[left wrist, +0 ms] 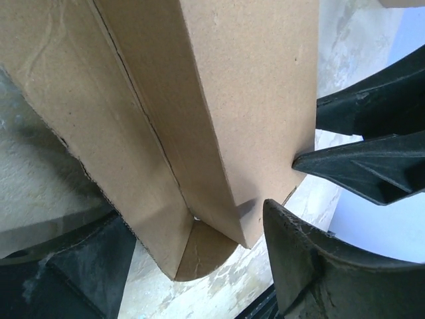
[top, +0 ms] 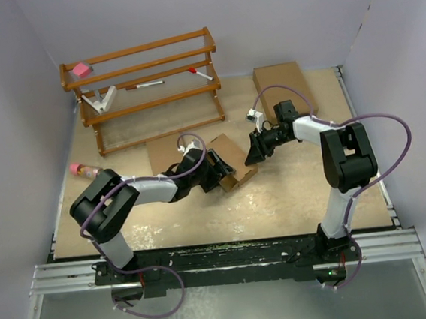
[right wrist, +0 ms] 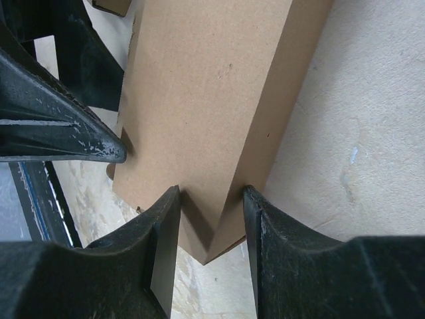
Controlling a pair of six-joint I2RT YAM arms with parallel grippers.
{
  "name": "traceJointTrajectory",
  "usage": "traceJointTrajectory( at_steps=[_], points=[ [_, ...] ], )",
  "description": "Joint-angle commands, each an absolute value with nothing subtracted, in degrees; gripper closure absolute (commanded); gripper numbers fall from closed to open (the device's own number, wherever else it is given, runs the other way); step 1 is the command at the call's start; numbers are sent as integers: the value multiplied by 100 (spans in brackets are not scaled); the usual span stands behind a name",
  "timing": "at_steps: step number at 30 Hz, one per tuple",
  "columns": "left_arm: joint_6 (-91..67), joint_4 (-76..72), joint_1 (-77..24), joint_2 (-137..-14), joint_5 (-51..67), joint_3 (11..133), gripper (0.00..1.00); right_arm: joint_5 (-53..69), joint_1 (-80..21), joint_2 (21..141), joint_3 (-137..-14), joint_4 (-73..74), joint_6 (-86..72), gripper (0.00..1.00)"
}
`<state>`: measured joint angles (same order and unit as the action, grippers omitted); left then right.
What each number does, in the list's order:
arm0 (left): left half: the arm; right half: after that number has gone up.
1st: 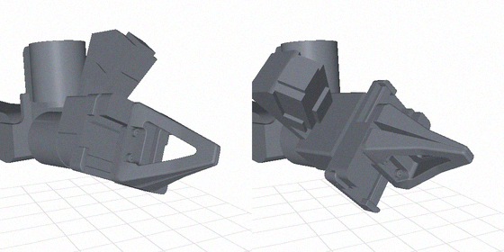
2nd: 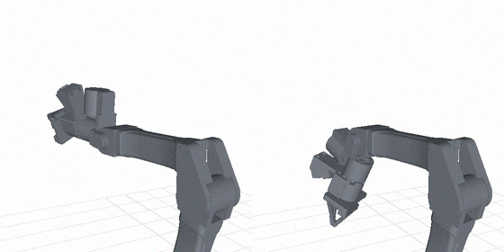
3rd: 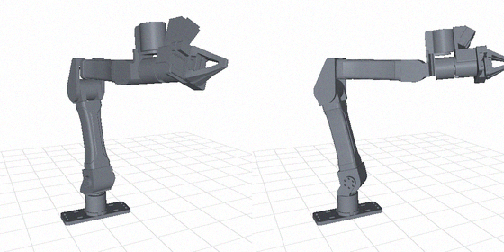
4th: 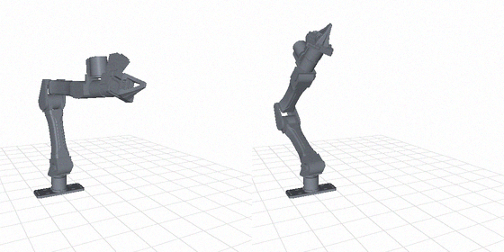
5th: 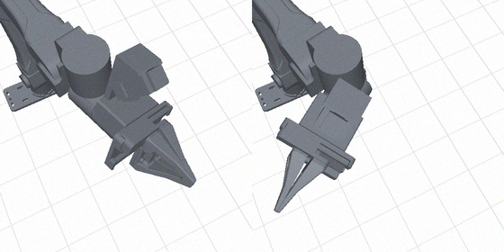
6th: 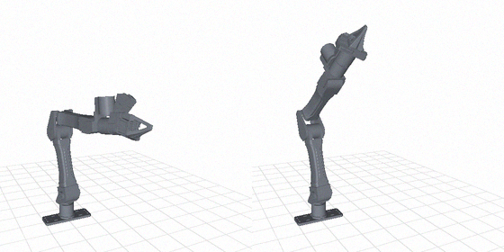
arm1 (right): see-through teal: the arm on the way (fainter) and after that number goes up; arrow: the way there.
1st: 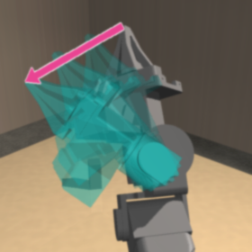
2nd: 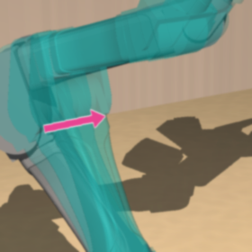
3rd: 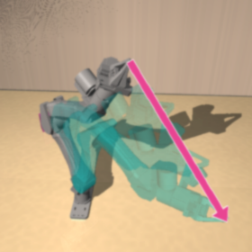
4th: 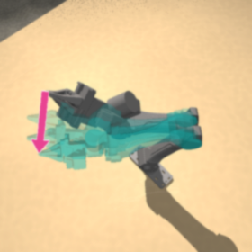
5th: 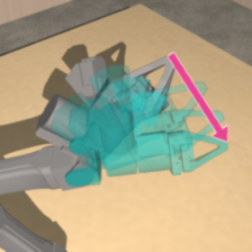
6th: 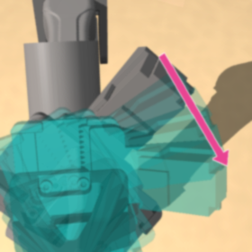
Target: Fold the paper box
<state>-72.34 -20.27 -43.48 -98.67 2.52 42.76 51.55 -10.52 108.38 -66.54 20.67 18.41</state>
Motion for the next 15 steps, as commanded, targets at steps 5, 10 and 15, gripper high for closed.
traceJointTrajectory(
  at_steps=[5,10,15],
  points=[
    [-7476,-509,-4450,-9955,171,5149,57,4821,-1180,10995,-6724,2144,1967,59],
    [-7516,-403,-4449,-9940,167,5171,79,4799,-1178,11002,-6723,2134,1969,59],
    [-7454,-379,-4456,-9861,176,5170,58,4790,-1178,11004,-6731,2136,1967,59]
  ],
)
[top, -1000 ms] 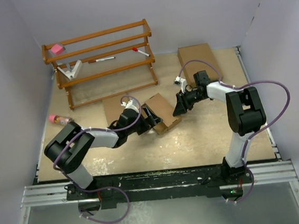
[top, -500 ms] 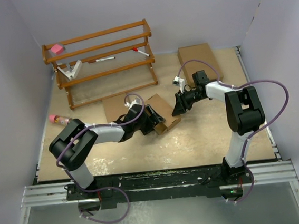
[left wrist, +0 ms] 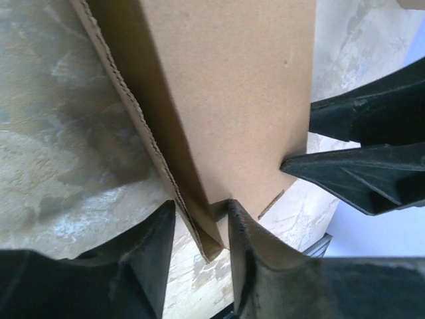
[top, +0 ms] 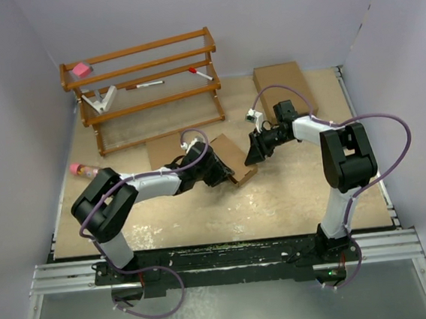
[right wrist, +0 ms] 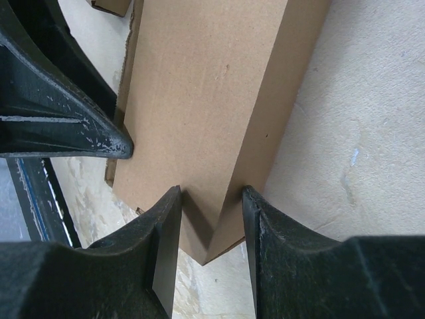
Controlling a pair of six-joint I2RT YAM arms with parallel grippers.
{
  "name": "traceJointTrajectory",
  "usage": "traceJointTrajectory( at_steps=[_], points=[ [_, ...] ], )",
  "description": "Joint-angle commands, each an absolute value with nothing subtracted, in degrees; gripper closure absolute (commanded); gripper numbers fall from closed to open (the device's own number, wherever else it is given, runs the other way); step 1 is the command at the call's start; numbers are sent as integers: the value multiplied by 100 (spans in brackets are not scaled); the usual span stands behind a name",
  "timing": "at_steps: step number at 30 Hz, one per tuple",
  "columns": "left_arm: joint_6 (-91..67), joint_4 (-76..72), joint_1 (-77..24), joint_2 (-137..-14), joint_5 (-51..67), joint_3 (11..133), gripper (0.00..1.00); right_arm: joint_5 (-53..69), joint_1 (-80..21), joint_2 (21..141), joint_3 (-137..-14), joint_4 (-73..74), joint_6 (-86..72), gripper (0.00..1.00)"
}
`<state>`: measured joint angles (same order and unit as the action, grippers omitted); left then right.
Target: Fold the paper box
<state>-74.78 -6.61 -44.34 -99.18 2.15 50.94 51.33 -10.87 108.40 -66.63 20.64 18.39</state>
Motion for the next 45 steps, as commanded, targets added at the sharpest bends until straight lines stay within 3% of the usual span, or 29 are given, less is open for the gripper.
traceJointTrajectory(
  at_steps=[1,6,10,14,20,29,38,41,45],
  points=[
    [-7431,-419,-4453,-9823,190,5157,53,4782,-1178,11004,-6726,2136,1961,59],
    [-7306,-554,-4320,-9439,115,4901,30,4773,-1177,11009,-6732,2137,1964,59],
    [-7111,-413,-3971,-9106,19,4707,19,4772,-1178,11020,-6732,2137,1969,59],
    [-6804,-479,-3535,-8974,3,4671,13,4775,-1178,11025,-6739,2137,1976,59],
    [-6470,-610,-3200,-9474,301,5110,13,4775,-1178,11038,-6750,2145,1978,59],
    [-6161,-659,-3038,-10231,475,5854,28,4786,-1195,11064,-6767,2171,1995,59],
    [-6056,-573,-2963,-10420,596,5938,80,4747,-1217,11065,-6768,2167,2007,59],
    [-6007,-505,-2962,-10388,667,5931,82,4741,-1221,11069,-6768,2171,2019,59],
    [-5809,-455,-2962,-10148,800,5801,66,4780,-1221,11051,-6783,2216,2070,56]
  ],
)
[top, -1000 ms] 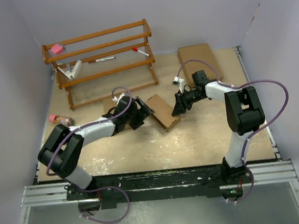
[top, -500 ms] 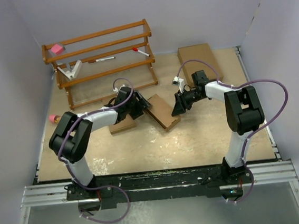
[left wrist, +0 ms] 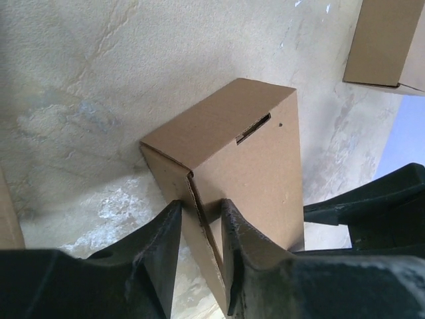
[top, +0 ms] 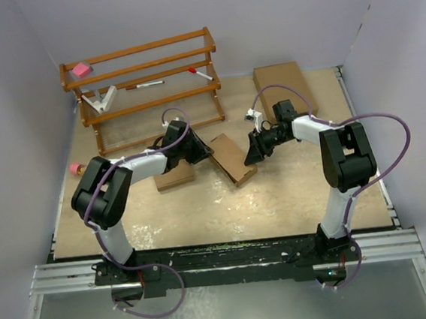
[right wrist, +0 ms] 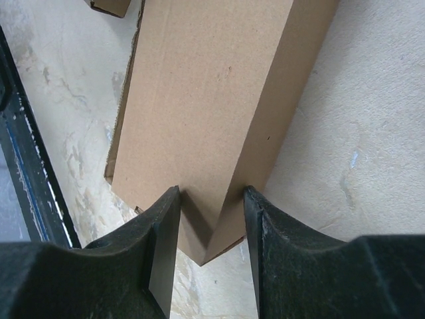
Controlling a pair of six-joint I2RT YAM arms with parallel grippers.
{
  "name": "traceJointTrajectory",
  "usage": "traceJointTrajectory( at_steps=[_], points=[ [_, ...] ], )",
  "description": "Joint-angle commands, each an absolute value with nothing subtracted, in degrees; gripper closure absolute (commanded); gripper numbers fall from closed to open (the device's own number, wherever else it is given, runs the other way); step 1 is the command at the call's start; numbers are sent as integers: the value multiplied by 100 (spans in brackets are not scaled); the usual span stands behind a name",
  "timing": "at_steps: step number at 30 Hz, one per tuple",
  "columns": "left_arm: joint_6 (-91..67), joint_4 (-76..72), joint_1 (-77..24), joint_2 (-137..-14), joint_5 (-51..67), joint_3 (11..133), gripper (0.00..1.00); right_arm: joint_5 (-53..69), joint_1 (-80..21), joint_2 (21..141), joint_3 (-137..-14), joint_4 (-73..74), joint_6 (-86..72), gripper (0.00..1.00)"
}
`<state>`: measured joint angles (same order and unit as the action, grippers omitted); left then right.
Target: Fold the paper box
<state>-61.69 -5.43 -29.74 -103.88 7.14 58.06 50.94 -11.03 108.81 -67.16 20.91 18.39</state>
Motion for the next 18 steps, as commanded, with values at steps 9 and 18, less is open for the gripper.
traceJointTrajectory(
  at_steps=[9,18],
  points=[
    [-3777,-930,-2950,-8427,962,4908,31,4520,-1132,9981,-6969,2518,2527,27],
    [-2647,-1099,-2425,-9415,1426,6076,26,4514,-1077,8865,-6561,2976,4418,58]
  ],
)
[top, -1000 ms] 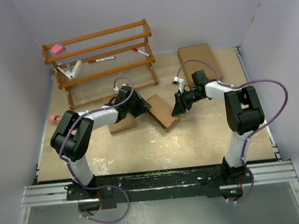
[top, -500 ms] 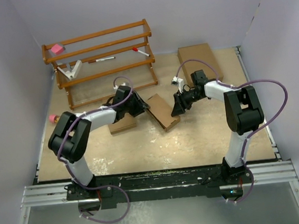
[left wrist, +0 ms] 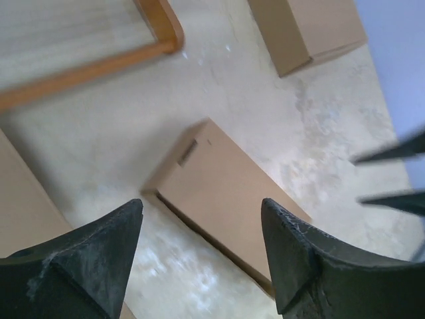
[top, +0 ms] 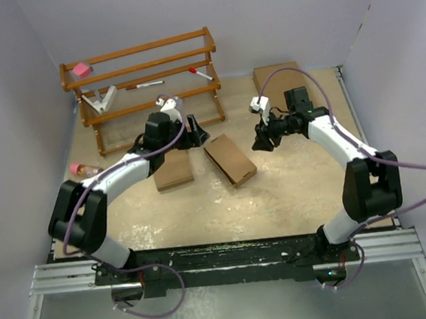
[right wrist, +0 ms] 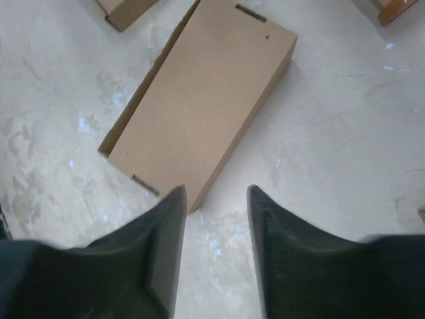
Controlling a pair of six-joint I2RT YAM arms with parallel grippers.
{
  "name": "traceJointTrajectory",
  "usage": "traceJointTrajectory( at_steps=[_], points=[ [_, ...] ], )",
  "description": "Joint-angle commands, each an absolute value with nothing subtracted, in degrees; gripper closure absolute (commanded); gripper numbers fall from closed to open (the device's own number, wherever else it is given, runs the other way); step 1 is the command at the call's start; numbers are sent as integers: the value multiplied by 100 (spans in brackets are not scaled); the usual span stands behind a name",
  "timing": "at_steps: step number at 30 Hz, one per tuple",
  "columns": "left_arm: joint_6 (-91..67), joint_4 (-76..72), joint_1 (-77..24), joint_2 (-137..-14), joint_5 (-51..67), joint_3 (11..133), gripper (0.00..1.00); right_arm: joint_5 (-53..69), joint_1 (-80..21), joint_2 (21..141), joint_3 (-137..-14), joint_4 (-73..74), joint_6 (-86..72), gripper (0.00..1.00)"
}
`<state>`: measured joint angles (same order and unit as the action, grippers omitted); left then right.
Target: Fold the paper box
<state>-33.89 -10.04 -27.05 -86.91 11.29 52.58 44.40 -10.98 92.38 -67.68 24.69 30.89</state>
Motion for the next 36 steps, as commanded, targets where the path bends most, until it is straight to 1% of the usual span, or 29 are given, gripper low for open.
traceJointTrajectory(
  at_steps=[1,2,3,5,6,7,9,14,17,19,20,22,24,27,29,31,33,36],
  points=[
    [-2590,-1083,-2357,-9662,1564,6304,31,4785,-1081,8773,-6485,3310,5019,76],
    [-2561,-1081,-2295,-9878,1727,6509,40,4975,-1081,8685,-6360,3606,5645,90],
    [-2542,-1047,-2260,-10116,1848,6711,50,5094,-1088,8610,-6212,3885,6283,100],
    [-2500,-749,-2229,-10531,1985,7125,67,5050,-1106,8496,-5857,4189,7409,100],
    [-2435,-591,-2229,-10721,2039,7332,73,4913,-1126,8509,-5611,4292,8049,100],
    [-2371,-385,-2224,-10943,2076,7509,76,4797,-1162,8553,-5457,4348,8408,100],
    [-2276,-62,-2225,-11251,2140,7847,80,4525,-1367,8696,-5317,4209,8480,100],
    [-2301,-77,-2236,-11423,2448,7628,81,3489,-1949,9099,-5329,2806,7266,100],
    [-2311,-188,-2269,-11369,2845,7291,81,3269,-1977,9209,-5564,2400,6540,100],
    [-2341,-330,-2339,-11210,3043,6957,81,2836,-1943,9175,-5695,2033,6221,100],
    [-2377,-452,-2398,-11114,3106,6756,80,2741,-1912,9156,-5714,1910,6158,98],
    [-2488,-623,-2557,-10933,3214,6334,80,2615,-1838,9185,-6025,1812,6066,94],
    [-2567,-728,-2725,-10720,3286,6031,79,2484,-1788,9262,-6230,1843,6016,91],
    [-2747,-933,-3012,-10342,3226,5602,78,2499,-1588,9279,-6390,2035,6086,88],
    [-2863,-937,-3107,-10031,2949,5315,76,2737,-1371,9117,-6344,2416,6410,86],
    [-2967,-896,-3121,-9686,2639,4997,73,2978,-1130,8777,-6139,2701,6740,81],
    [-2967,-697,-3120,-9354,2299,4779,71,3125,-1004,8315,-5868,2969,7168,68],
    [-2929,-471,-3113,-8989,2004,4590,68,3137,-993,7915,-5451,2926,7397,51]
  ],
)
